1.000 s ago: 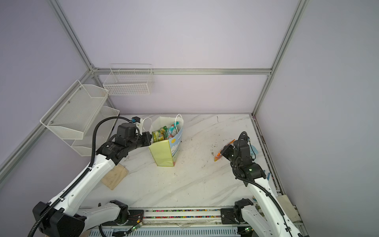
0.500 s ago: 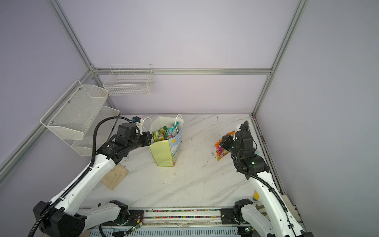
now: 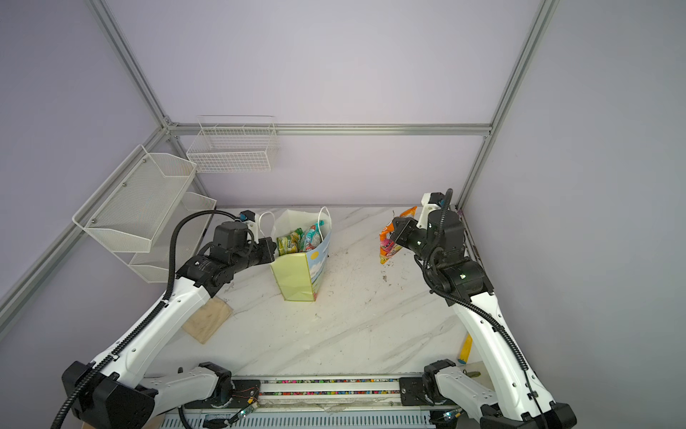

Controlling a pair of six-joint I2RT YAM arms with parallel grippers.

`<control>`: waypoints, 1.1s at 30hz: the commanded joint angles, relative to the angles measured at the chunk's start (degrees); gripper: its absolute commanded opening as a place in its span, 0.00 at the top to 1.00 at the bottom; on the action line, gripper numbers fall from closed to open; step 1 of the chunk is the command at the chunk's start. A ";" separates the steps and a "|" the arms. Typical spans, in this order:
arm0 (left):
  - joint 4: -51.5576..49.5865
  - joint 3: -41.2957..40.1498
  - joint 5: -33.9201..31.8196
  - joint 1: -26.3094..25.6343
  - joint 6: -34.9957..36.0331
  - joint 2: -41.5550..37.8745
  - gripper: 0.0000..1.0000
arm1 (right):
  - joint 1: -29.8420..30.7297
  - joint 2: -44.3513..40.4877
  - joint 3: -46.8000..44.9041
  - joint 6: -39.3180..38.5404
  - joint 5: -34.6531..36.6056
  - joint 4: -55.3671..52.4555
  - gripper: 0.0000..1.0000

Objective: Place the snacks into the paper bag
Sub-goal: Pick up the snack from the middle-right of the table, then place the snack in the paper bag.

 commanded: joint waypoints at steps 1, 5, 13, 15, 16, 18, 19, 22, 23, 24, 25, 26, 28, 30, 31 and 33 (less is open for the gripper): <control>2.61 2.71 -0.82 0.66 0.88 0.42 1.00 | 1.59 1.26 4.58 -1.43 -0.72 2.21 1.00; 2.56 3.01 -0.89 0.65 1.04 0.53 1.00 | 3.58 3.67 8.27 -1.76 -1.02 2.58 1.00; 2.38 3.36 -1.07 0.69 1.11 0.77 1.00 | 7.61 8.00 14.26 -1.69 -2.24 4.46 1.00; 2.39 3.32 -1.11 0.67 1.11 0.82 1.00 | 8.66 8.97 15.63 -1.69 -2.60 4.89 1.00; 2.39 3.25 -1.08 0.68 1.11 0.82 1.00 | 9.33 9.49 16.15 -1.70 -2.81 5.25 1.00; 2.37 3.17 -1.07 0.73 1.19 0.83 1.00 | 10.66 10.41 17.13 -1.78 -2.65 5.74 1.00; 2.39 3.15 -1.07 0.68 1.20 0.77 1.00 | 11.40 10.91 17.78 -1.87 -2.57 5.92 1.00; 2.37 3.07 -1.02 0.73 1.20 0.77 1.00 | 13.68 12.49 19.83 -2.14 -1.96 6.00 1.00; 2.39 3.13 -1.07 0.74 1.27 0.81 1.00 | 14.33 12.95 20.29 -2.21 -1.95 6.29 1.00; 2.33 3.13 -1.07 0.73 1.27 0.84 1.00 | 15.17 13.46 20.63 -2.23 -1.82 6.61 1.00; 2.38 3.07 -1.14 0.69 1.28 0.81 1.00 | 16.00 13.93 21.15 -2.31 -1.70 6.95 1.00; 2.37 3.09 -1.15 0.69 1.28 0.81 1.00 | 16.70 14.29 21.42 -2.40 -1.48 7.26 1.00; 2.38 2.92 -1.23 0.73 1.37 0.68 1.00 | 18.27 15.13 22.03 -2.48 -1.42 8.30 1.00; 2.36 2.89 -1.33 0.69 1.44 0.61 1.00 | 19.40 15.77 22.36 -2.47 -1.43 9.40 1.00; 2.29 2.80 -1.46 0.69 1.46 0.60 1.00 | 19.98 16.18 22.77 -2.51 -1.26 9.61 1.00; 2.30 2.80 -1.51 0.74 1.46 0.53 1.00 | 20.98 17.21 23.97 -2.74 -1.03 9.79 1.00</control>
